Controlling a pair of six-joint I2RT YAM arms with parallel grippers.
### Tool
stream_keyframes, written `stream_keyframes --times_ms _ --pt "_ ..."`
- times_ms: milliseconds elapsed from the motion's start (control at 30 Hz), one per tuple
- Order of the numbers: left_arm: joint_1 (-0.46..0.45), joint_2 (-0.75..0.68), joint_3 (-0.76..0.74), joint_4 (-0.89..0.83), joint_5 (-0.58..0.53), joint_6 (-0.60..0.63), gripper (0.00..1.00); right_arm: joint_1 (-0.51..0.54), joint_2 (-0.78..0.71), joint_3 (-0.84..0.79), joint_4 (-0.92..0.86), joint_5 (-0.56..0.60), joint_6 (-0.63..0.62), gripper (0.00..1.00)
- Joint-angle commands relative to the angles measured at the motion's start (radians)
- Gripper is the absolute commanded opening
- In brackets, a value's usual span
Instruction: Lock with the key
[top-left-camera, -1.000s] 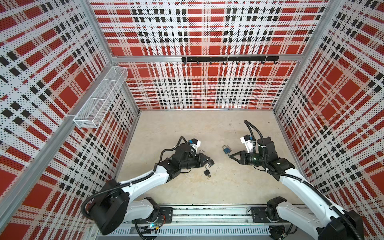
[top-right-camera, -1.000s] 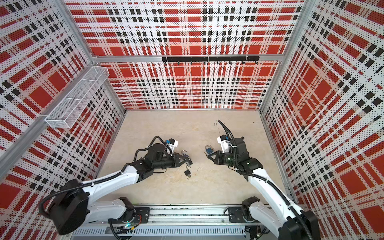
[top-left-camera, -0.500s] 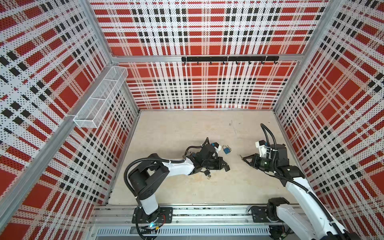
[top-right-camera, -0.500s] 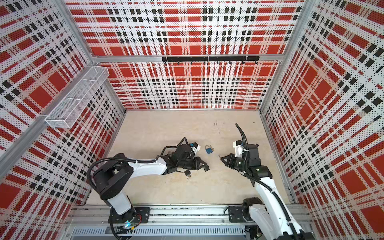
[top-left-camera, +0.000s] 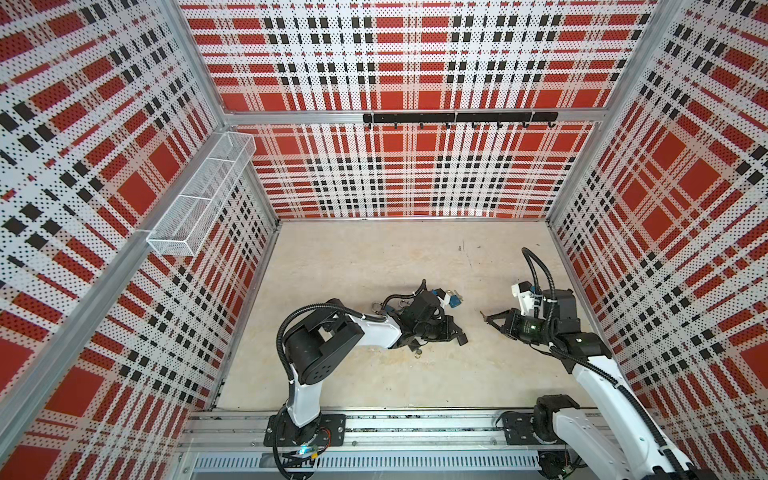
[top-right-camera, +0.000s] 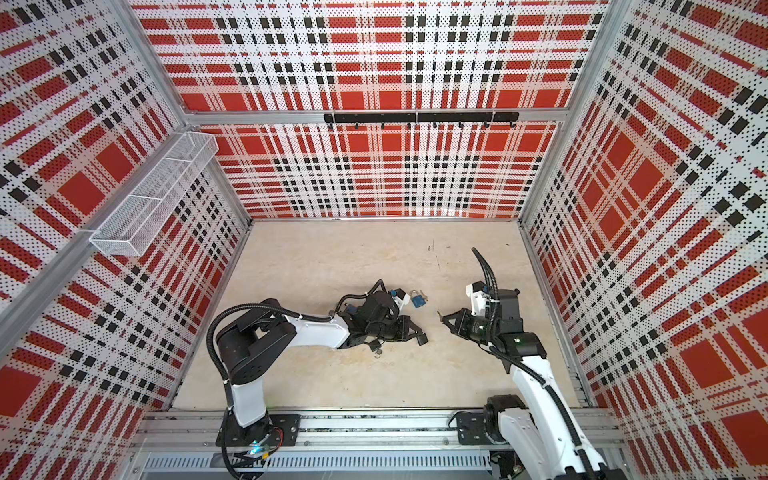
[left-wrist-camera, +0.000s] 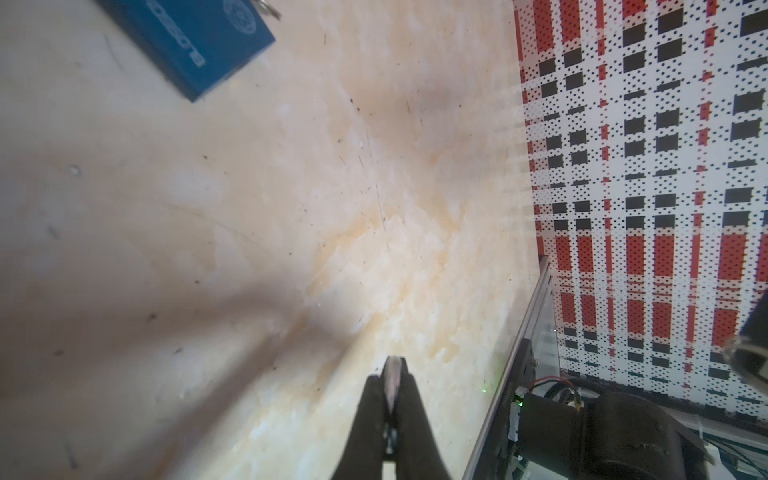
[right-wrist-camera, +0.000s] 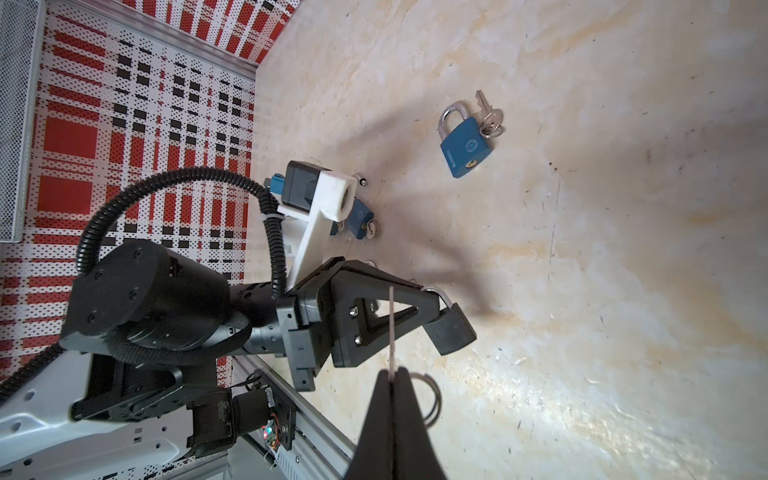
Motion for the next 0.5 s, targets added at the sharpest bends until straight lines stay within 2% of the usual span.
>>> stream_keyframes --times_ms 0,100,233,367,467 --pt "-0.007 0.024 0.026 0.038 -0.023 -0.016 0.0 -0.005 -0.002 0.007 0.001 0.006 -0.036 0.0" --pt "-0.005 0.037 0.031 0.039 -0.033 -0.025 0.0 -0.004 -0.001 0.002 -0.004 0.013 -0.042 0.0" --pt "-0.004 0.041 0.032 0.038 -0.051 -0.033 0.28 -0.005 0.004 -0.008 -0.01 0.024 -0.05 0.0" --pt "-0.005 0.026 0.03 0.025 -0.076 -0.026 0.35 -0.004 0.001 -0.033 0.005 0.036 -0.031 0.0" --pt "-0.003 0.005 0.027 0.003 -0.105 -0.02 0.36 -0.001 -0.005 -0.061 0.036 0.039 -0.006 0.0"
